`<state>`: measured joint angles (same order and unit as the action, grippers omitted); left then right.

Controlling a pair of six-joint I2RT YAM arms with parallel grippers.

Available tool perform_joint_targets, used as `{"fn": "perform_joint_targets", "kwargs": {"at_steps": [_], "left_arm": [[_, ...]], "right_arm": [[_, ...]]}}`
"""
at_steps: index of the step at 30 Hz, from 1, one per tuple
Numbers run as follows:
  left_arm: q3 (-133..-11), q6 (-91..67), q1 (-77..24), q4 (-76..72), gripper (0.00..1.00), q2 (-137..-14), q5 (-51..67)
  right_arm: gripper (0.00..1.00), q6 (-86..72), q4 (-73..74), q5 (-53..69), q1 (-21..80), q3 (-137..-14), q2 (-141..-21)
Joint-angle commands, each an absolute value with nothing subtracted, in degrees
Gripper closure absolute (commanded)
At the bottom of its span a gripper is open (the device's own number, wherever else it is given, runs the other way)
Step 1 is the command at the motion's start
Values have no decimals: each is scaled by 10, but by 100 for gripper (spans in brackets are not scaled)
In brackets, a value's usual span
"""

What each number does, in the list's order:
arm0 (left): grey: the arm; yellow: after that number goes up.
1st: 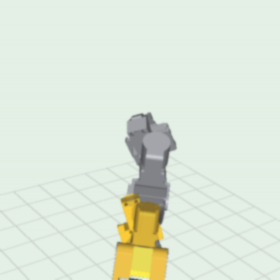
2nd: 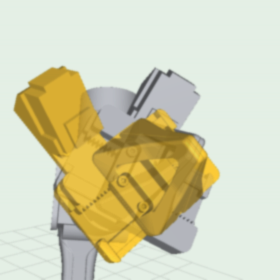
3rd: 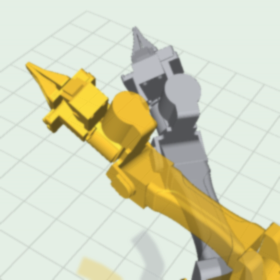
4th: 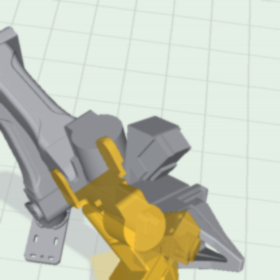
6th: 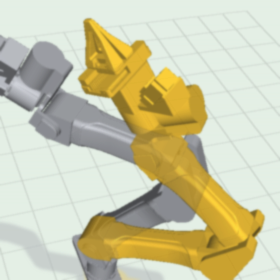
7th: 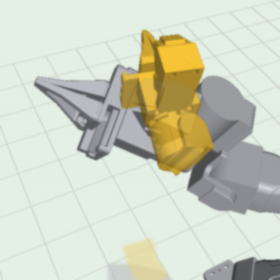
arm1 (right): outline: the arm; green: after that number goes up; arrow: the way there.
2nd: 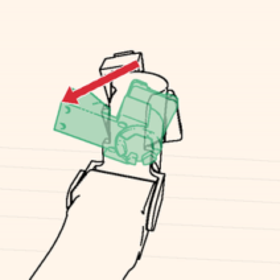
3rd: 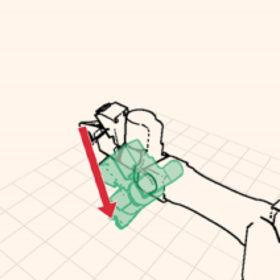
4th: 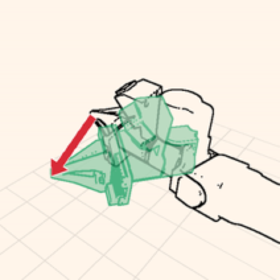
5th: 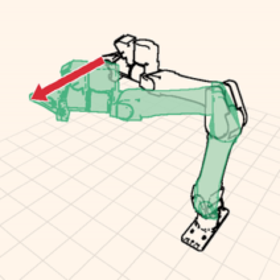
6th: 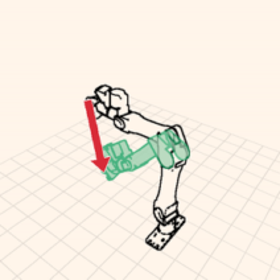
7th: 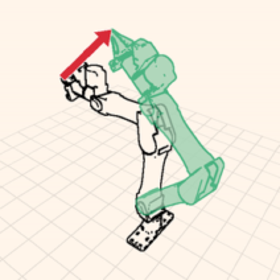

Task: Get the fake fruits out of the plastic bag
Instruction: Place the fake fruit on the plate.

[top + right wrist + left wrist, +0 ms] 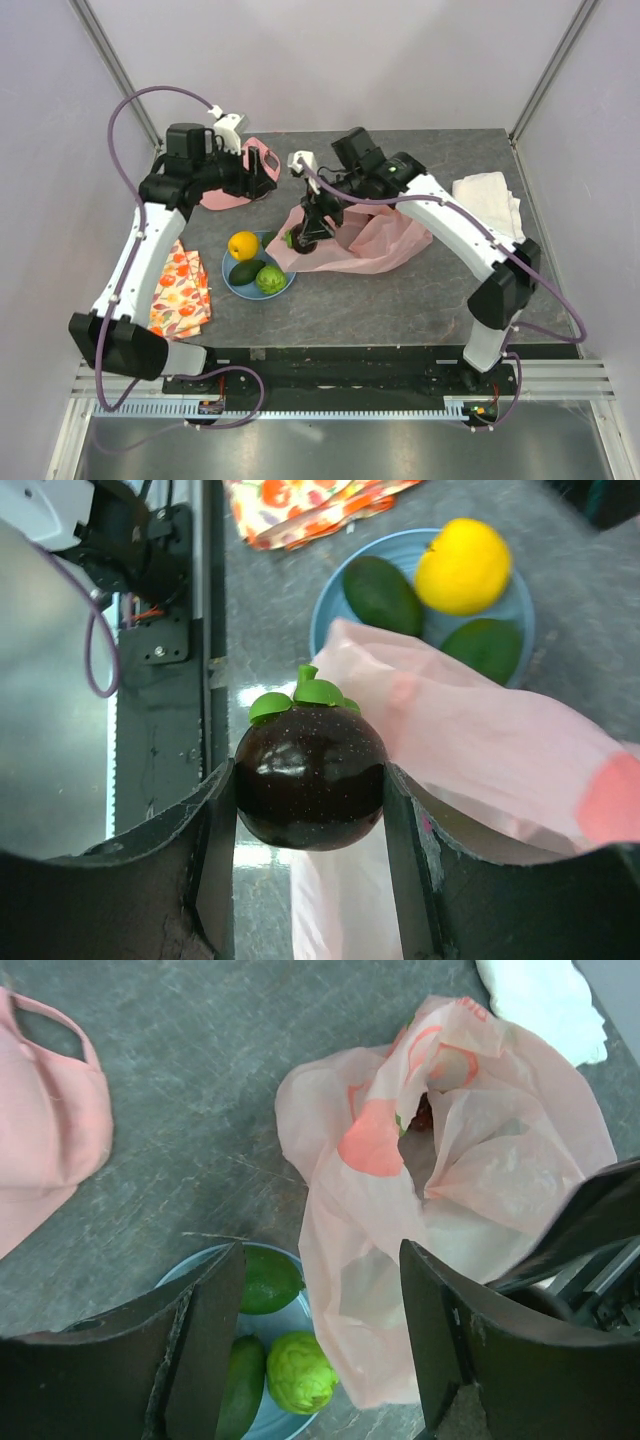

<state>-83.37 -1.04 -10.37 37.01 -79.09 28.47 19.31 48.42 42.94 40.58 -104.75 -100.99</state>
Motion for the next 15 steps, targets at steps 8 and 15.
{"fn": "perform_joint_targets", "kwargs": {"at_steps": [8, 15], "left_arm": [[-779, 10, -55, 383, 30, -657, 278], [-770, 12, -47, 384, 30, -640, 284]], "right_arm": [[66, 164, 488, 460, 448, -1051, -1115], [66, 156, 477, 432, 451, -1087, -1132]]}}
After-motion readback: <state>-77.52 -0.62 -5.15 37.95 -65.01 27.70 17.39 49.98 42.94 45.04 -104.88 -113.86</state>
